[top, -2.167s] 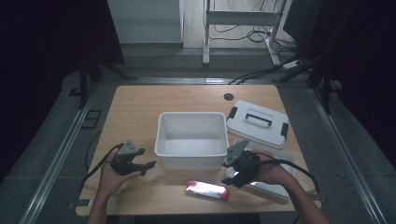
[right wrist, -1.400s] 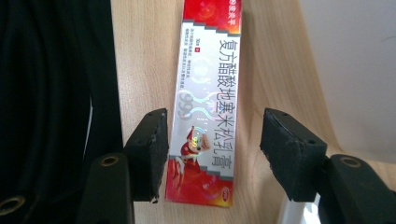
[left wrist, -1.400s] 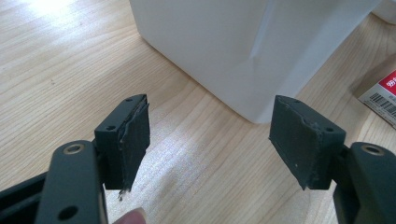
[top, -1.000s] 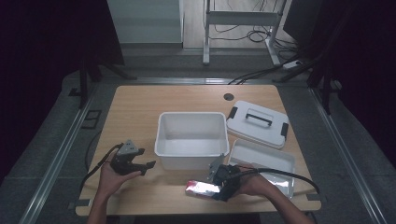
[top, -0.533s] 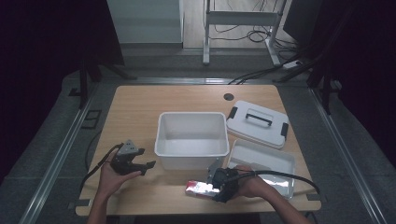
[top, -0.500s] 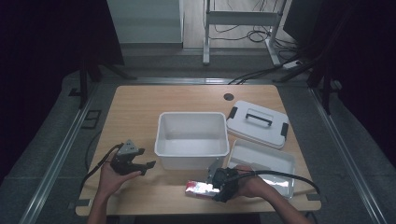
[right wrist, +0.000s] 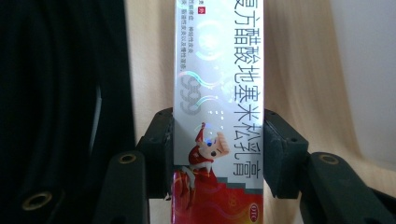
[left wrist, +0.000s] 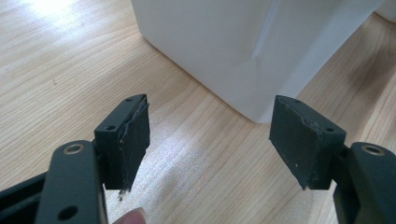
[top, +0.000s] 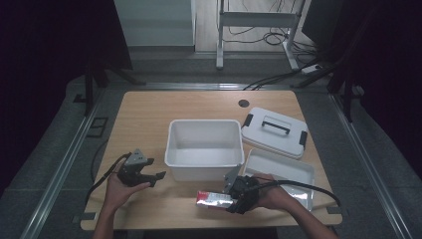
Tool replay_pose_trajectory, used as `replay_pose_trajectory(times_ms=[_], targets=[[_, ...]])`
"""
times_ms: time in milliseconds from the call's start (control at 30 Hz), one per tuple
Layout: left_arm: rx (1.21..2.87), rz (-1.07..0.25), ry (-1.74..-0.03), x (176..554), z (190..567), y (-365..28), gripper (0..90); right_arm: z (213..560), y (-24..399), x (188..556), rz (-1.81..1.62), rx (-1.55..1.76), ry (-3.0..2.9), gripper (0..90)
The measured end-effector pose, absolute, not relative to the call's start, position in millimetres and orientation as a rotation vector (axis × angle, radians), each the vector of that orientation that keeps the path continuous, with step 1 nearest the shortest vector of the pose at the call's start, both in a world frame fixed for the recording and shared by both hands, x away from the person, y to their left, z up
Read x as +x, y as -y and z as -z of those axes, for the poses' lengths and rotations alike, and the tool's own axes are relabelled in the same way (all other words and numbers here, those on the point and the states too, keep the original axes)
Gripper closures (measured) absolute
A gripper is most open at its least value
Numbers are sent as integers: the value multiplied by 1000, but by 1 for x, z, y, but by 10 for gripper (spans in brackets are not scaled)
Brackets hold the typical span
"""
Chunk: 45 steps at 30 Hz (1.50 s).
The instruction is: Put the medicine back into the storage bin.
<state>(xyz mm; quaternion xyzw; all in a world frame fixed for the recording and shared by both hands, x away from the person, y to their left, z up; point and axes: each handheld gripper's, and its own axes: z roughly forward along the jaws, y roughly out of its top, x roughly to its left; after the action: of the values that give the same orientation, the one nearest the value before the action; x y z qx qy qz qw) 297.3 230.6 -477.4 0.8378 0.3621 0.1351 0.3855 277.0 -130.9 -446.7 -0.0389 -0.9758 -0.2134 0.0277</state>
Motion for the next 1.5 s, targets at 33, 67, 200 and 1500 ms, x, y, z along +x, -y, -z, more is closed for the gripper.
replay_pose_trajectory(times_ms=[33,67,200,1500], targets=[[2134,-344,-923,297,477,-230,290,441,133,278,683,-120,3014,511],[2134,-343,-923,297,478,-230,291,435,136,278,700,-110,3009,511],[2141,-340,-922,298,478,-230,291,409,144,283,801,-88,3013,511],[2138,-335,-915,299,479,-230,291,339,125,388,740,-20,3105,508]])
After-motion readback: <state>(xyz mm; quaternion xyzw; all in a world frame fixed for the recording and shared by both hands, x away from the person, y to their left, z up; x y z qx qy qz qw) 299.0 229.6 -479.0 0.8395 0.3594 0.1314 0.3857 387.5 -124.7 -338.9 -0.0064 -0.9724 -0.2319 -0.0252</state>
